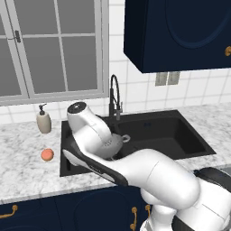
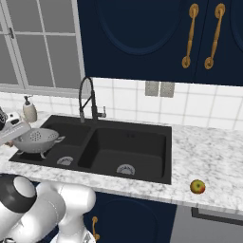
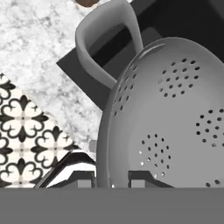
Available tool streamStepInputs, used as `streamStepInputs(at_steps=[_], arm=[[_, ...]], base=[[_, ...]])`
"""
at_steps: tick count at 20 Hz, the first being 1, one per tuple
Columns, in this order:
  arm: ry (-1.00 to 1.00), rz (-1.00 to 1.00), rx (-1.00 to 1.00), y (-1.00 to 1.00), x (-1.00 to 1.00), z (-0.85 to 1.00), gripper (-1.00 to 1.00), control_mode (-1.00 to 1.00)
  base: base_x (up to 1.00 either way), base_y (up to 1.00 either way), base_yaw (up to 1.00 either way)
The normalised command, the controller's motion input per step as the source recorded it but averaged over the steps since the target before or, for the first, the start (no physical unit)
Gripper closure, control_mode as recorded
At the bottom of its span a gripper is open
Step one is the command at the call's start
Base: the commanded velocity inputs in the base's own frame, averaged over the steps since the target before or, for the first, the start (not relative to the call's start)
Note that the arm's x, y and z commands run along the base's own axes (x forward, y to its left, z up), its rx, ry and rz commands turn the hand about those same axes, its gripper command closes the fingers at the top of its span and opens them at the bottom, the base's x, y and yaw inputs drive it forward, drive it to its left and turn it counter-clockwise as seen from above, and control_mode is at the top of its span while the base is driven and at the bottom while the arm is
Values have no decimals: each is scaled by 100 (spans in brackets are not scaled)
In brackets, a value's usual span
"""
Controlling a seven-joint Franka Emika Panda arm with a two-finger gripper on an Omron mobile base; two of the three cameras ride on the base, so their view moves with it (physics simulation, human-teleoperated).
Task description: Put the colander in the sink, put the peach, apple in the colander, and turn on the sink faucet and pour water over the colander.
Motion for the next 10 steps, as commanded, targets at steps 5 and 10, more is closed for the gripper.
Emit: streamStepInputs(at_steps=[5, 10], arm=[[0, 3, 0, 18, 27, -40, 100, -100], [0, 1, -1, 15, 39, -34, 100, -100]], base=[[0, 0, 0], [0, 0, 0]])
